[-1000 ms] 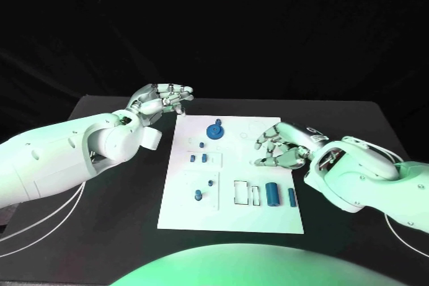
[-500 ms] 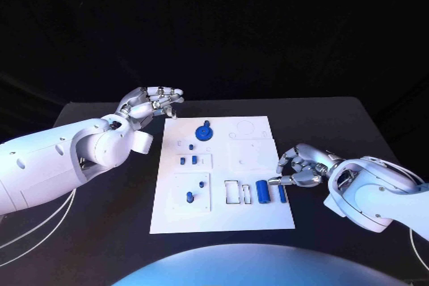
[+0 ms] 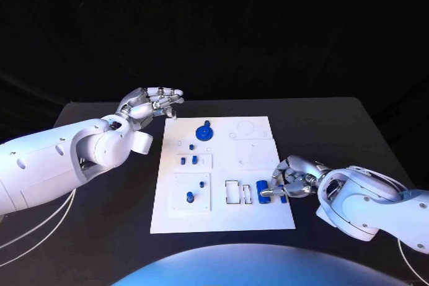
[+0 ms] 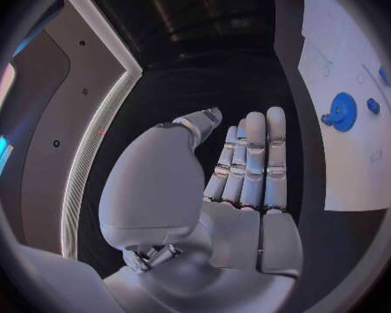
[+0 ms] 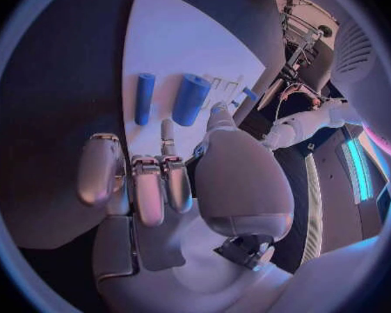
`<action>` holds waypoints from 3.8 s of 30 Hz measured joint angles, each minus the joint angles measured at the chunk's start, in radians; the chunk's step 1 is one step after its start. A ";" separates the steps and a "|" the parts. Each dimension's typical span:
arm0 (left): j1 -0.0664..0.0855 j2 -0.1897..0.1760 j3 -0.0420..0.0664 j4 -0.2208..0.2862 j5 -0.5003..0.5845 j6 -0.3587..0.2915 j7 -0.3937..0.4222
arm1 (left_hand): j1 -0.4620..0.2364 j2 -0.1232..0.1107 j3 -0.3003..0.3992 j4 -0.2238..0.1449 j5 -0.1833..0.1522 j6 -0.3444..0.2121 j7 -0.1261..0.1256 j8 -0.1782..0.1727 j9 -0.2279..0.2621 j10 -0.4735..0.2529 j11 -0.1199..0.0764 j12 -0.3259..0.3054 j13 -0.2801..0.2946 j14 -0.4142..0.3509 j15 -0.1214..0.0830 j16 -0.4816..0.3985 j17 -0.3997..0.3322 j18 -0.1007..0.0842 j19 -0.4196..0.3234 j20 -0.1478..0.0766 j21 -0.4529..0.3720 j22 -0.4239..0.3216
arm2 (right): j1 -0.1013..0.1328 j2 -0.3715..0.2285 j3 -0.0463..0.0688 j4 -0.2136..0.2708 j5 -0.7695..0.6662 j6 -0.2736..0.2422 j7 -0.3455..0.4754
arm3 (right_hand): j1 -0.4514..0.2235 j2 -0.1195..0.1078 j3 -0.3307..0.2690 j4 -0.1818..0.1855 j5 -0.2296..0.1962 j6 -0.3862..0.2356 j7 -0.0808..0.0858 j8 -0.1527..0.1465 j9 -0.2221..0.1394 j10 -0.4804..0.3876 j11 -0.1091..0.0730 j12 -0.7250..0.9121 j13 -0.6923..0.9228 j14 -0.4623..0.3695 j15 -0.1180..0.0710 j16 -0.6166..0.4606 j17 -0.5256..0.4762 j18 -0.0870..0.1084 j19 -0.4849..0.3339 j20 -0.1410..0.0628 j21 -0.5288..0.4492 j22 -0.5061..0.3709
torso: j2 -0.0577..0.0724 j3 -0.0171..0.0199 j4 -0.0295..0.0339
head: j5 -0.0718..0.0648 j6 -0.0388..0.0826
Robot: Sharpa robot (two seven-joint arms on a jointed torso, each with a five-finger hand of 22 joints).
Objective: Assemble the parts on the task board
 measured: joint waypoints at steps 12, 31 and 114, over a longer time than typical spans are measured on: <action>0.000 -0.002 0.000 0.001 0.000 0.002 -0.001 | 0.000 0.000 0.000 0.000 0.000 0.000 0.000 0.000 0.000 0.000 0.000 0.000 0.000 0.000 0.000 0.000 0.000 0.000 0.000 0.000 0.000 0.000 | -0.023 0.059 0.001 -0.038 -0.006 0.010 -0.025 | -0.009 0.009 0.000 0.000 0.004 0.012 -0.011 0.023 0.014 0.000 0.000 0.004 0.000 -0.002 -0.002 0.000 0.000 0.000 0.000 0.000 0.004 0.000 | 0.000 0.0001 -0.0003 | 0.007 0.000; 0.000 -0.007 0.000 0.005 0.000 0.003 -0.003 | 0.000 0.000 -0.003 0.003 0.000 0.000 0.000 0.000 0.001 0.000 0.000 0.000 0.000 0.000 0.000 0.000 -0.001 0.000 0.000 0.000 0.000 -0.002 | -0.024 0.089 0.007 -0.048 -0.025 -0.023 -0.041 | 0.183 0.054 0.195 0.002 0.000 0.043 -0.020 -0.018 0.010 0.003 -0.025 0.009 0.000 -0.001 -0.027 0.004 0.000 -0.015 0.017 -0.017 0.022 0.000 | -0.001 -0.0017 -0.0003 | 0.014 0.000; 0.000 -0.008 0.000 0.011 0.000 0.007 -0.010 | 0.000 0.000 -0.003 0.003 0.000 0.000 0.000 0.000 0.002 0.000 0.000 0.000 0.000 0.000 0.000 0.000 -0.002 0.000 0.000 0.000 -0.005 -0.004 | 0.010 0.245 0.001 -0.063 0.177 -0.069 -0.087 | -0.113 0.018 0.044 -0.003 -0.002 0.156 -0.059 0.000 0.128 0.001 -0.045 0.005 0.000 0.000 -0.043 0.008 0.000 -0.015 0.030 -0.038 0.011 0.000 | 0.000 -0.0020 -0.0013 | 0.030 0.000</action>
